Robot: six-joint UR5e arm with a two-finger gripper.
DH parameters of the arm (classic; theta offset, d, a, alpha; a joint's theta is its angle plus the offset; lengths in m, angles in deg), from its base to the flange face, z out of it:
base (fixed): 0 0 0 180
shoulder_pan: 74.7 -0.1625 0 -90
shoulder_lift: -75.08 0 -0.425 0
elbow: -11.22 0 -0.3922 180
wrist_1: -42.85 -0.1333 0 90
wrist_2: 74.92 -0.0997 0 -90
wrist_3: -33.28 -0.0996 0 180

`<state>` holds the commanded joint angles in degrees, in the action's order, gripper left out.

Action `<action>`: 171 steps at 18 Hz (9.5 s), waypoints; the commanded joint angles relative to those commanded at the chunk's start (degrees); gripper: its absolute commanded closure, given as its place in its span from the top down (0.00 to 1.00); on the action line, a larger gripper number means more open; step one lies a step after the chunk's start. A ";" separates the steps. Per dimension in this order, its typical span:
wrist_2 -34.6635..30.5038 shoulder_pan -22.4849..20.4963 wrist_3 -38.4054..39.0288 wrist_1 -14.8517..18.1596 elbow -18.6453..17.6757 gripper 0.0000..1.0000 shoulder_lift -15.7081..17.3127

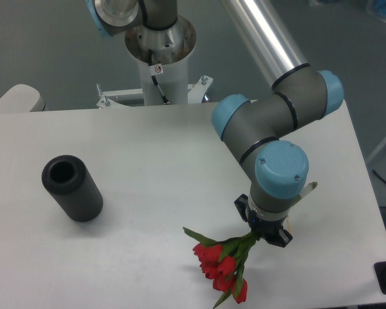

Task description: Insert the flowers into the vase

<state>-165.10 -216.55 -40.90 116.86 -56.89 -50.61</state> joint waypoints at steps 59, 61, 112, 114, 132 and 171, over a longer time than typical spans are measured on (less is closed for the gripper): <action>75.68 7.91 15.30 -21.79 -31.29 0.08 26.19; 75.68 8.35 15.21 -22.06 -32.26 0.08 26.55; 72.86 8.26 -6.24 -24.79 -45.97 0.65 21.62; 72.78 8.00 -6.24 -24.79 -45.97 0.71 21.71; 71.90 -3.60 -5.45 -24.52 -46.77 1.00 22.85; 1.59 -7.73 -12.64 -0.98 -1.59 1.00 2.47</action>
<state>-163.50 -224.29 -53.54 115.88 -58.48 -48.14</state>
